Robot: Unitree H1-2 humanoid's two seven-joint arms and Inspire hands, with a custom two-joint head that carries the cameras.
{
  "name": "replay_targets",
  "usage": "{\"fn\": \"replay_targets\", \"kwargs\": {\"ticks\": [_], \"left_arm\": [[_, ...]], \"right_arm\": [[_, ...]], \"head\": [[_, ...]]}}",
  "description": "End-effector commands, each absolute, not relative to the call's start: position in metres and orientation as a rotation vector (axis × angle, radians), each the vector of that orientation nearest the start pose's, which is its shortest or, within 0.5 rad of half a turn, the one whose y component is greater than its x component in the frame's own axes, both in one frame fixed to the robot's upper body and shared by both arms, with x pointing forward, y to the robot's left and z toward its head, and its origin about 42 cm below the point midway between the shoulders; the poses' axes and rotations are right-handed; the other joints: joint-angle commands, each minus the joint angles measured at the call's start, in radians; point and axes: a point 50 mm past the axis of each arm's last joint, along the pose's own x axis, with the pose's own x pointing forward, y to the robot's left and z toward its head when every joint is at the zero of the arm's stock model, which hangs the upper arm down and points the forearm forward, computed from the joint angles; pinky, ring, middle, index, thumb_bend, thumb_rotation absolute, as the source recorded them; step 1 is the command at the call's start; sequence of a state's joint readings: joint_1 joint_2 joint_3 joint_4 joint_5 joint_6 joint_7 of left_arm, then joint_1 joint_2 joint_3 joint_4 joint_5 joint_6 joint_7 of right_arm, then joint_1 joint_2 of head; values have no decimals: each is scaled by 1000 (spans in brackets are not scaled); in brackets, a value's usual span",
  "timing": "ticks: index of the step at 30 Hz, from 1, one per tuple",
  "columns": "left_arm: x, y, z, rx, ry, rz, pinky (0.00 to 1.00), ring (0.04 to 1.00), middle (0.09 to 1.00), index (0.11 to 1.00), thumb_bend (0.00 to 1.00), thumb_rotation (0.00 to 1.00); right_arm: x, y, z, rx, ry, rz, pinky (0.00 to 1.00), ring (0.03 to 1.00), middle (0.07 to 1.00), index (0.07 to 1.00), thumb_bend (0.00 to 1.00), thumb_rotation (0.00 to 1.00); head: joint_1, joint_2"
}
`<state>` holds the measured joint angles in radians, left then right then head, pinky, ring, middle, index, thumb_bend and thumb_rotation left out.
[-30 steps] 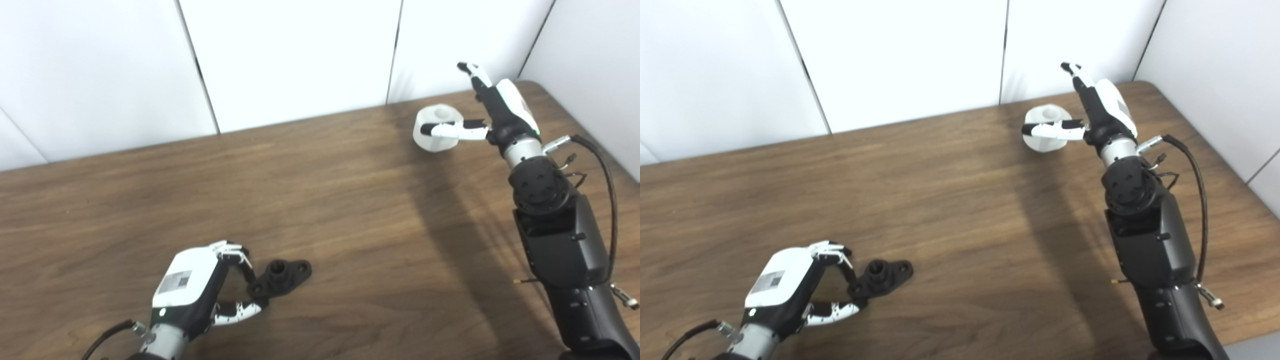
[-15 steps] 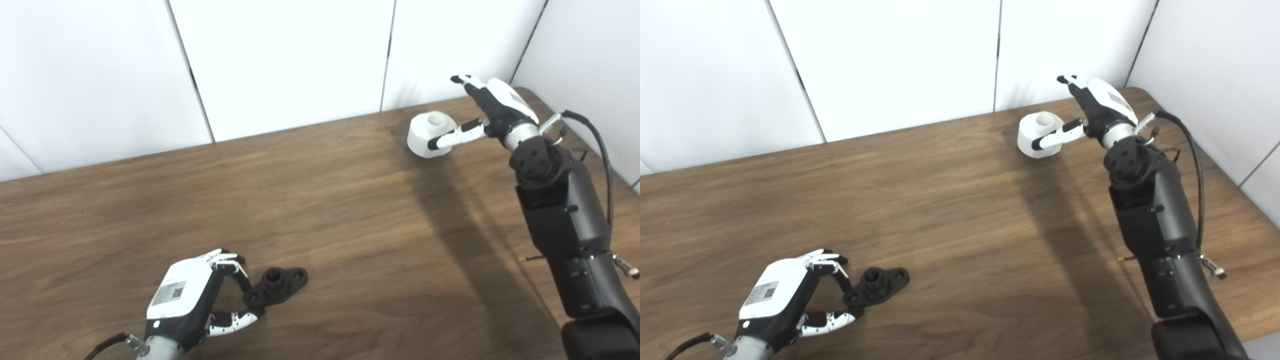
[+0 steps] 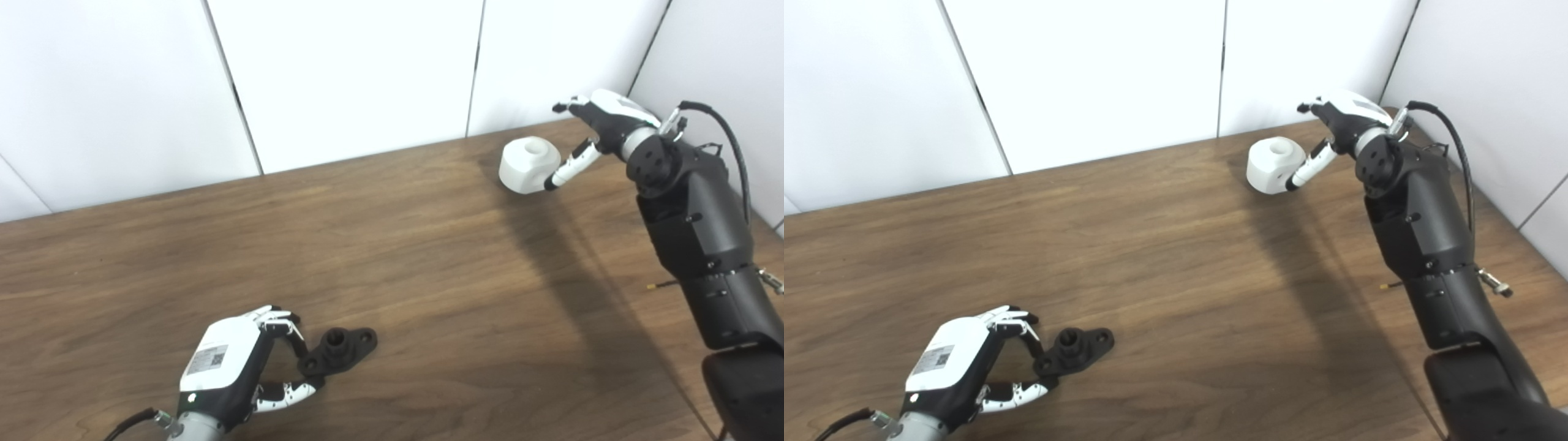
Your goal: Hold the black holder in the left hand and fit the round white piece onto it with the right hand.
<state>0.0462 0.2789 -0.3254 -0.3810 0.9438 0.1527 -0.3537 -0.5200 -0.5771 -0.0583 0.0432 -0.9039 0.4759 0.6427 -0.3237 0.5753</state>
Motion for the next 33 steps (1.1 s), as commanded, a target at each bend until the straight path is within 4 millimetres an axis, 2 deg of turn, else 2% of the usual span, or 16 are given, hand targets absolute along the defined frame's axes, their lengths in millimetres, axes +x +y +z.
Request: {"fn": "replay_targets", "kwargs": {"ticks": [1,11,18,25,33], "left_arm": [[233,209,121,1208,78,-499,845,876,789,486,519,46],[233,209,122,1216,72,-500,821,870,786,486,519,46],[232,208,120,1209,81,-497,839,873,786,486,519,46],[231,210,117,1207,86,-499,838,873,787,486,519,46],[232,209,116,1201,93,-492,840,876,789,486,519,46]], "right_arm": [[422,-395,329,-1263,257,-152,958,1000,992,898,883,149],[436,-388,324,-1275,231,-133,958,1000,976,881,866,133],[443,-382,321,-1262,173,-135,967,1000,966,876,860,121],[448,-377,315,-1274,95,-143,953,1000,958,857,855,151],[453,-375,314,-1294,94,-135,954,1000,954,845,849,150]], "head": [[-1,0],[-6,-2],[-6,-7],[-13,-10],[-12,-10]]}}
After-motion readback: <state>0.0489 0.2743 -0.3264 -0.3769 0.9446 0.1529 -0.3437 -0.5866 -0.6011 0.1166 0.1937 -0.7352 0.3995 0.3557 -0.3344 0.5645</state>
